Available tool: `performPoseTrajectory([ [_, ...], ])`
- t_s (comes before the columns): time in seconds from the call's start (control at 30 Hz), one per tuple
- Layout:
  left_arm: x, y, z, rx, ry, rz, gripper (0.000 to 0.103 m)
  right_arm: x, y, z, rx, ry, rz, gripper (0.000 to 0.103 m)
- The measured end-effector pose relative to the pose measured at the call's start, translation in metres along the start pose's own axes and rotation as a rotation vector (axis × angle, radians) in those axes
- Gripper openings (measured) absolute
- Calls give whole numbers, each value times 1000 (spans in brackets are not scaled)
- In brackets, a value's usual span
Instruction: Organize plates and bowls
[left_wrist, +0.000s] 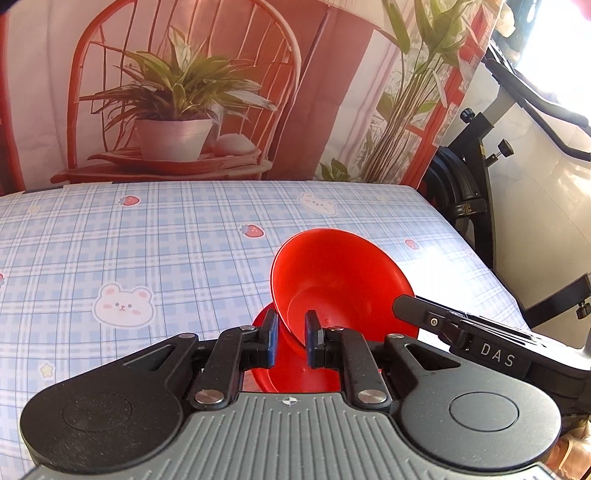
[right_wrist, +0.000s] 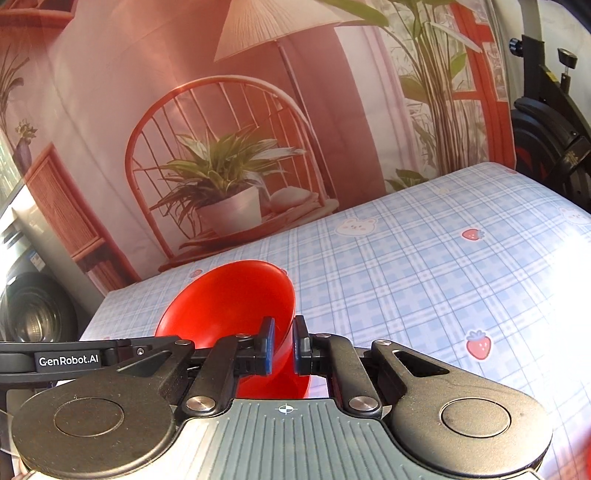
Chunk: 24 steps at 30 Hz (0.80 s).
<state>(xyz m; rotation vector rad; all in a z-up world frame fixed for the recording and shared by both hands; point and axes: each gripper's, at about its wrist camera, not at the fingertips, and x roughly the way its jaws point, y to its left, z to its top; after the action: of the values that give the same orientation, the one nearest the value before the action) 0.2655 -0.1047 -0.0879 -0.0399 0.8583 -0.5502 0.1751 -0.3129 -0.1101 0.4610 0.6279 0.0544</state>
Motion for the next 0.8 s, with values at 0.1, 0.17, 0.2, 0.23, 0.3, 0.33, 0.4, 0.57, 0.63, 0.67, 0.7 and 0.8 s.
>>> performPoseTrajectory([
  [0.1,1,2,-6,-6,12,10,15,1,1,-6,-2,13,3,9],
  [0.17,2,3,-10,-4,19,19,15,4,0,-9,2,24,0,9],
  [0.2,3,3,-11,-3,23,22,15,5,0,-11,4,28,-1,9],
  [0.23,5,3,-12,-2,28,27,15,5,0,-12,5,32,-1,9],
  [0.3,7,4,-13,-1,36,33,15,7,-1,-15,9,39,-3,9],
  [0.33,8,4,-13,0,39,35,15,8,-2,-16,8,42,-5,9],
  [0.4,10,3,-15,7,44,37,16,9,-4,-17,9,50,-9,10],
  [0.57,14,-1,-19,38,54,56,16,11,-6,-20,14,61,-12,10],
  [0.63,16,-1,-20,37,58,62,19,12,-6,-21,14,67,-12,10],
  [0.67,16,-1,-21,36,60,66,20,12,-6,-22,12,69,-14,10],
  [0.7,17,-1,-21,35,61,70,21,12,-6,-22,11,70,-15,11],
  [0.8,15,2,-20,16,57,80,35,10,-5,-23,4,64,-23,11],
])
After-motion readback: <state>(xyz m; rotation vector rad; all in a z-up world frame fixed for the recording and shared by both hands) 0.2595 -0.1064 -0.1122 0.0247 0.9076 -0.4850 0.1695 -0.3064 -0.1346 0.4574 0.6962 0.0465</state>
